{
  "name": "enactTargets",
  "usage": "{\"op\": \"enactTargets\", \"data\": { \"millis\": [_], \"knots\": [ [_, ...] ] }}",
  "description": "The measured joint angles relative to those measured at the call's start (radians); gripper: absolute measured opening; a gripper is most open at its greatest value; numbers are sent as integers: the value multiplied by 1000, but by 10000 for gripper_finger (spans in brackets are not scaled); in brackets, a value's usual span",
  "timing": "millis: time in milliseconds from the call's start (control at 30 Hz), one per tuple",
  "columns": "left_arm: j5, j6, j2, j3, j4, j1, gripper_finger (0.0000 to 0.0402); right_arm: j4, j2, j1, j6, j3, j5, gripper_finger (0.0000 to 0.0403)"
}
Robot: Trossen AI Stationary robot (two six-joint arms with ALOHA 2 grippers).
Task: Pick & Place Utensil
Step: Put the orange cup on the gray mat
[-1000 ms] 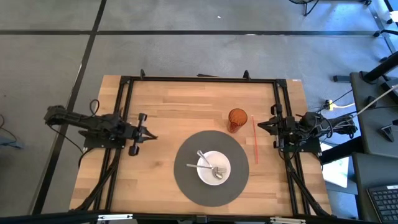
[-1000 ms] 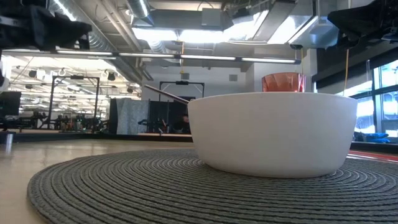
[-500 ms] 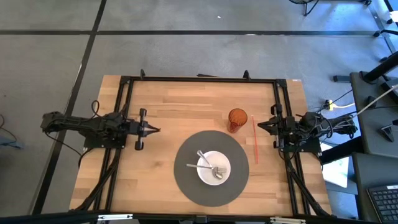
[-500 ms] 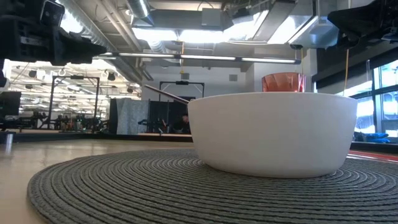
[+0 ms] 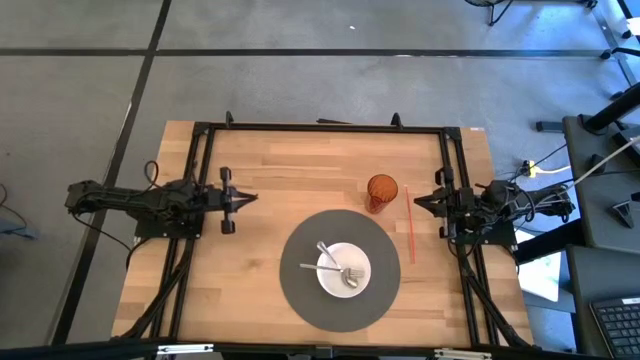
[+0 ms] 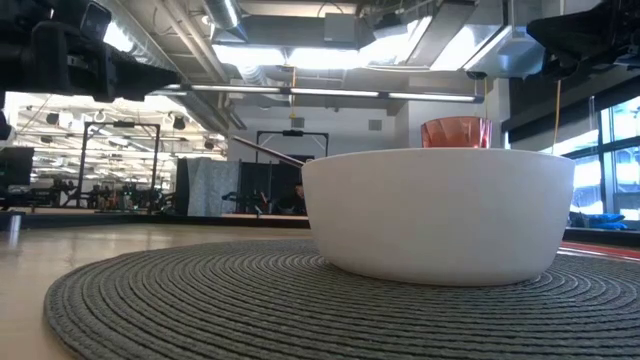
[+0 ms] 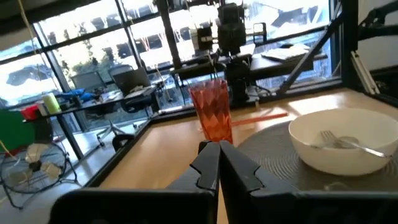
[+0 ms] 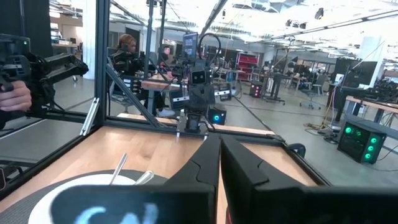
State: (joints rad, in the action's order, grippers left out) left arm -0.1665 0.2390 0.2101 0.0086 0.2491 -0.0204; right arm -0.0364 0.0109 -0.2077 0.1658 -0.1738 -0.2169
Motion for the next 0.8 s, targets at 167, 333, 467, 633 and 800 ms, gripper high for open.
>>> {"op": "enactTargets", "data": {
  "millis": [167,333,467,633,800],
  "knots": [
    [0,-1,0,0,33,0,4,-7,0,0,3,0,0,16],
    [0,-19,0,0,33,0,2,-7,0,0,3,0,0,8],
    [0,-32,0,0,47,0,5,-12,7,0,1,0,0,6],
    [0,-35,0,0,70,0,4,-7,15,0,5,0,0,8],
    [0,-35,0,0,70,0,2,5,15,0,25,0,0,8]
  ]
}}
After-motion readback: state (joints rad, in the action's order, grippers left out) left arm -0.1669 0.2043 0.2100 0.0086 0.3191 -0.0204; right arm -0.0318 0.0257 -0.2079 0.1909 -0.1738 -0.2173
